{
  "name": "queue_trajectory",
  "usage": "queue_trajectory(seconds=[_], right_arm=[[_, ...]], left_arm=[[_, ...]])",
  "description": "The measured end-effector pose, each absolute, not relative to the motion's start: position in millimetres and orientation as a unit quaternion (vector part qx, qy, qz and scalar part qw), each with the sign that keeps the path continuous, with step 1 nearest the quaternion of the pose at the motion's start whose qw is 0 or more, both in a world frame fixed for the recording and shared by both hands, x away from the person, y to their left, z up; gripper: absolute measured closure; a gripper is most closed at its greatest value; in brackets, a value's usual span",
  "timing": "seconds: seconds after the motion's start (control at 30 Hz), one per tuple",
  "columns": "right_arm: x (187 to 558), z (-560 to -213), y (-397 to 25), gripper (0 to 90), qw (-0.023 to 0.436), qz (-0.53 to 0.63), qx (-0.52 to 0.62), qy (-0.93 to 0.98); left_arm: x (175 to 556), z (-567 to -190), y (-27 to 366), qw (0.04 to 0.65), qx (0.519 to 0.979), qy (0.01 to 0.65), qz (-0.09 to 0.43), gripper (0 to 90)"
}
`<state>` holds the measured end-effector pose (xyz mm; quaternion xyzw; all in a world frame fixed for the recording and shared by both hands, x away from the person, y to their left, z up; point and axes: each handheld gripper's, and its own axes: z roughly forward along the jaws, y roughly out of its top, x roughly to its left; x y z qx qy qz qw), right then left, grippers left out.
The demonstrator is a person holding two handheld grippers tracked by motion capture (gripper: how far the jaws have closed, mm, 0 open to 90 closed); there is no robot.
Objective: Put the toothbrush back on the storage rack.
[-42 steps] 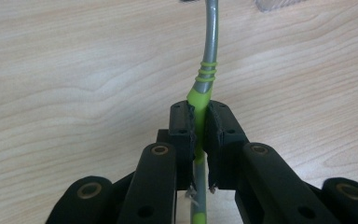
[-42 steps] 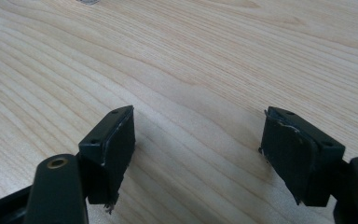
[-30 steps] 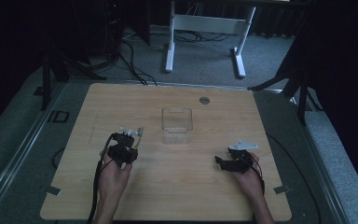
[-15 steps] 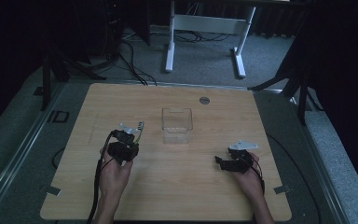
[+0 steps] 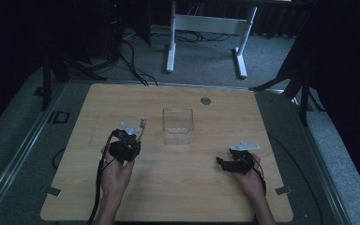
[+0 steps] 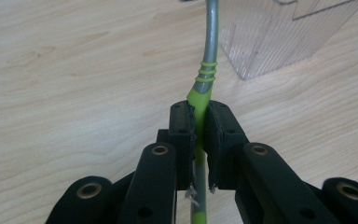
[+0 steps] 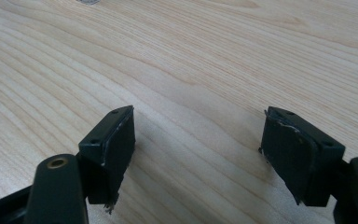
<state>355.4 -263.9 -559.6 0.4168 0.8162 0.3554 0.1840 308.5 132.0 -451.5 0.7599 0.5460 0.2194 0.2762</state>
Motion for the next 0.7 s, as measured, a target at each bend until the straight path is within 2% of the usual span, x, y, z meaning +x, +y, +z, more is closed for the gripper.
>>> queue_trajectory(seconds=[0.7], right_arm=[[355.3,-559.6,-263.8,25.8,0.184,0.356,0.417,0.816]], left_arm=[[311.2,-447.5,124.9,0.317,0.767,0.506,0.235,81.3]])
